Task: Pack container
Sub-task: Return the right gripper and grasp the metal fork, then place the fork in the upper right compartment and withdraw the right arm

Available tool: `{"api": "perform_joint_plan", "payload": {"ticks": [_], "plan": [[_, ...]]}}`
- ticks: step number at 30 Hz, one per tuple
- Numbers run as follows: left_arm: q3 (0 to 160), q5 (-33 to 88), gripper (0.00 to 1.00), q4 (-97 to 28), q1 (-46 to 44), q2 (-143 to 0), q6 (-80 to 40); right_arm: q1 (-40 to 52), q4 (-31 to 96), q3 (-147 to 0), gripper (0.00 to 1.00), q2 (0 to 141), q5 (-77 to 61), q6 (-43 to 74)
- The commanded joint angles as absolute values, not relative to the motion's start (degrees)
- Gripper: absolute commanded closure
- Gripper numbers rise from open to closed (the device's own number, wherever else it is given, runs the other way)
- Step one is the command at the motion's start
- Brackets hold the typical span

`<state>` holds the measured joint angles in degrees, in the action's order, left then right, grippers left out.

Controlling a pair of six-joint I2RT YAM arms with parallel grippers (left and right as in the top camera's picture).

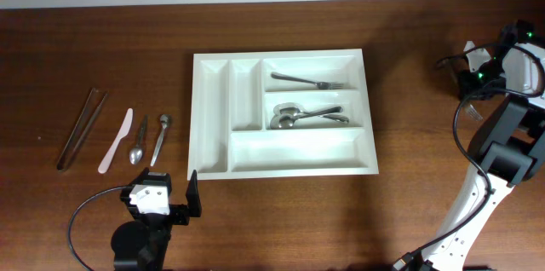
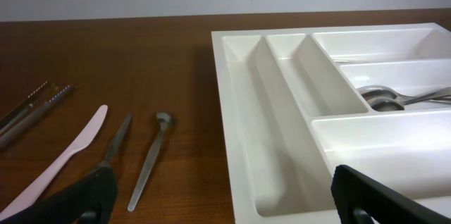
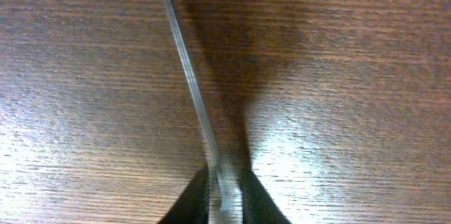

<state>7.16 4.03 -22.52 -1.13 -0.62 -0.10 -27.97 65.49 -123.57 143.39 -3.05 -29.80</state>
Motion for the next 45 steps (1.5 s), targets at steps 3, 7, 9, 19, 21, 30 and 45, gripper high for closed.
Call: {"api": "perform_joint_plan", "payload": {"ticks": [3, 7, 9, 19, 21, 30, 45], "plan": [[6.74, 3.6, 0.01, -22.33, -1.34, -0.34, -0.43, -27.7, 65.1, -121.64, 0.96, 144.68, -4.91, -27.31], [6.74, 3.6, 0.01, -22.33, -1.34, -0.34, -0.43, -27.44, 65.67, -123.94, 0.96, 144.57, -9.8, -24.53], [6.74, 3.6, 0.01, -22.33, -1.34, -0.34, -0.43, -26.52, 67.46, -127.98, 0.96, 144.2, -12.12, -24.56], [6.74, 3.6, 0.01, -22.33, -1.34, -0.34, -0.45, -12.82, 77.62, -160.16, 0.96, 142.96, -21.26, -27.88], [6.74, 3.6, 0.01, -22.33, -1.34, -0.34, -0.43, -5.45, 78.56, -163.13, 0.96, 142.96, -21.21, -34.44], [6.74, 3.6, 0.01, -22.33, -1.34, -0.34, -0.43, 13.63, 81.03, -154.56, 0.96, 143.79, -12.97, -52.51], [6.74, 3.6, 0.01, -22.33, -1.34, -0.34, -0.43, 14.11, 74.59, -136.46, 0.96, 143.79, -9.43, -53.1]]}}
